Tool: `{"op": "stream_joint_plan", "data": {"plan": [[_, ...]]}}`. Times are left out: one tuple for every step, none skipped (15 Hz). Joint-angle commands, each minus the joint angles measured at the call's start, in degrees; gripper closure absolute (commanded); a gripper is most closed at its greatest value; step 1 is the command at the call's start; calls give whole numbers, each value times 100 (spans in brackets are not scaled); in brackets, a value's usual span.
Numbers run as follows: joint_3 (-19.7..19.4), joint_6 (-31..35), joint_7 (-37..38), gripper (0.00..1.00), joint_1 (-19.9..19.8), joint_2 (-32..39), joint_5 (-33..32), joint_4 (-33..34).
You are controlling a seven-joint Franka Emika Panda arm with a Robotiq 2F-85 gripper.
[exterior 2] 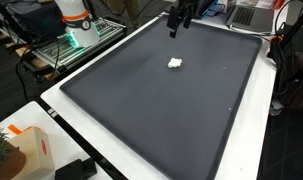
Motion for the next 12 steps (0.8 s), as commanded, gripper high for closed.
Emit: {"op": "stream_joint_plan", "data": {"plan": [[-1236,234,-518,0,1024,-528,844,103],[-1277,202,-506,0,1074,-420,843,198],[-1290,192,-503,0,1092,-363,845,239],[-1292,189,-498,0,1096,-340,847,256],[-1296,284,-302,0,1117,-131,660,355],[-1481,240,-440,0,1312,15,870,514],[-1901,214,-445,0,1692,121,942,696],[-2327,140,-494,0,2105,221,995,901],[-2768,59,-644,0,2533,327,1119,1139],[-3205,15,-649,0,2953,379,1124,1331],[-3644,-160,-818,0,3383,453,1267,1578],[-4108,-317,-1032,0,3832,539,1488,1815]]}}
